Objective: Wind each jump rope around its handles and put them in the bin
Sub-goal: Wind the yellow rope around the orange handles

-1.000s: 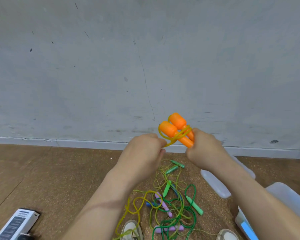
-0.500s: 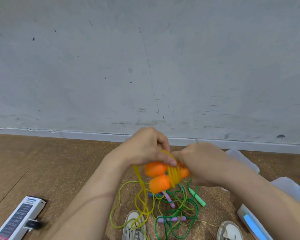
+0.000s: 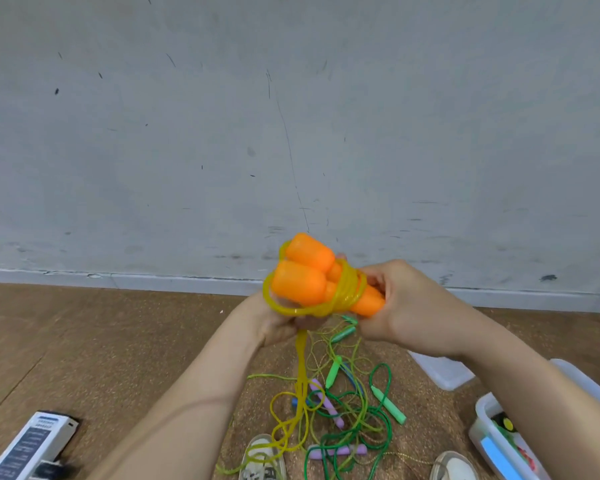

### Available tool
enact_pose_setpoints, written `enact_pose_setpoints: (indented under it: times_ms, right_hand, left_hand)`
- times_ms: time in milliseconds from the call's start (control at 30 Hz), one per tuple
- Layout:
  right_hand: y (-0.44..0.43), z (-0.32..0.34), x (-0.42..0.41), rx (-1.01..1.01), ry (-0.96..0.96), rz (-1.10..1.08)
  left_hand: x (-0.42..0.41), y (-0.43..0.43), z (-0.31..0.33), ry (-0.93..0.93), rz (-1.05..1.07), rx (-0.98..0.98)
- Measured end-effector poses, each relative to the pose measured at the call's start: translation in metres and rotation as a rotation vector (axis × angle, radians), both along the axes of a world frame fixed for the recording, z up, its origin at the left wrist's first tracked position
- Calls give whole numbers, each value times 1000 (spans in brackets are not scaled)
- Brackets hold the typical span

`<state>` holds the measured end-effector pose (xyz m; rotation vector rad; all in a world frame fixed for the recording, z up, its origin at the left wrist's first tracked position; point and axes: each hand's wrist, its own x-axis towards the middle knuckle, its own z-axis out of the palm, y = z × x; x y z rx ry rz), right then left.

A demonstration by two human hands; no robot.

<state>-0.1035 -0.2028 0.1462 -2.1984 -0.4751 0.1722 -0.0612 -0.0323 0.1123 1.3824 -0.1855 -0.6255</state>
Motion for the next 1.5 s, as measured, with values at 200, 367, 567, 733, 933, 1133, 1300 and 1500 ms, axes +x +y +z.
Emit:
enact_pose_setpoints:
  times_ms: [200,367,567,733,933,1133,1300,1500]
  right_hand:
    - [3,-11,10,93,4,-242]
    - [-8,-12,25,-22,-88,-511]
    - [-26,-22,43,-518,-230,-603]
    - [-17,-28,45,-645,-186,-516]
    - [0,-32,34,-758,-141,-365]
    - [24,-27,14,-848,-269,-121]
    - [29,-16,0,-886,-469,86]
    - [25,-8,-8,-758,-472,238]
  left_hand:
    - [-9,-30,4,-233,258,259]
    - [-14,-33,-1,-330,177,421]
    - [-23,-10,9,-929,146,1130]
    - [-28,-5,22,-1222,155,1116]
    - [-33,-2,27,-1100,252,922]
    - [-22,8,27,-590,370,568]
    - [-19,14,27,-463,300,371]
    - [-7,33,25,-459,73,383]
